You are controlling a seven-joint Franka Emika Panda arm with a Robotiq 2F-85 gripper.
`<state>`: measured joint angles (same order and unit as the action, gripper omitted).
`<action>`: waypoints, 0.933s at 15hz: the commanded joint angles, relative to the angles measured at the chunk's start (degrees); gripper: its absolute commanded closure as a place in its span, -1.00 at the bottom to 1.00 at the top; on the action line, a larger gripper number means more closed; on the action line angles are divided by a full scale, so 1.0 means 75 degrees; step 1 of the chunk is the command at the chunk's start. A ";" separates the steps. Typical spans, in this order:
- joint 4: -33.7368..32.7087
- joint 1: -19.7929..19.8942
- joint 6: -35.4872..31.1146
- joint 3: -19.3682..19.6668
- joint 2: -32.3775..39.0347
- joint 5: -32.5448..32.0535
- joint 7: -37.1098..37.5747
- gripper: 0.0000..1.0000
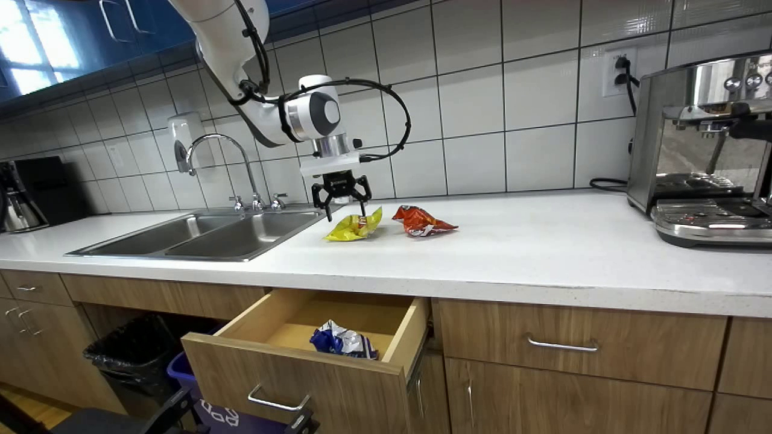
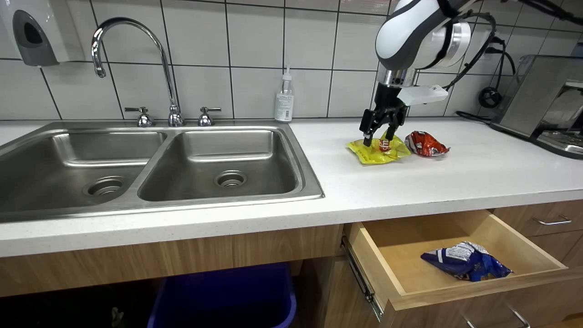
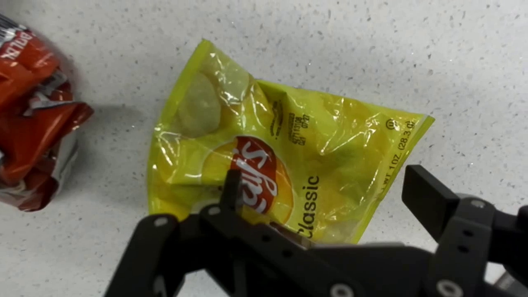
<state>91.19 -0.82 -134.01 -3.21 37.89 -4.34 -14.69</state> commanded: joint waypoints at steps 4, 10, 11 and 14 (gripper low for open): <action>-0.0026 0.0022 0.0022 -0.0029 0.0004 0.0013 0.0017 -1.00; 0.0036 0.0025 -0.0008 -0.0034 -0.0032 0.0018 0.0020 -1.00; 0.0065 0.0034 -0.0030 -0.0039 -0.0054 0.0031 0.0020 -1.00; 0.0069 0.0063 -0.0030 -0.0045 -0.0063 0.0048 -0.0012 -1.00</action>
<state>91.36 -0.83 -134.11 -3.21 37.91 -4.09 -14.69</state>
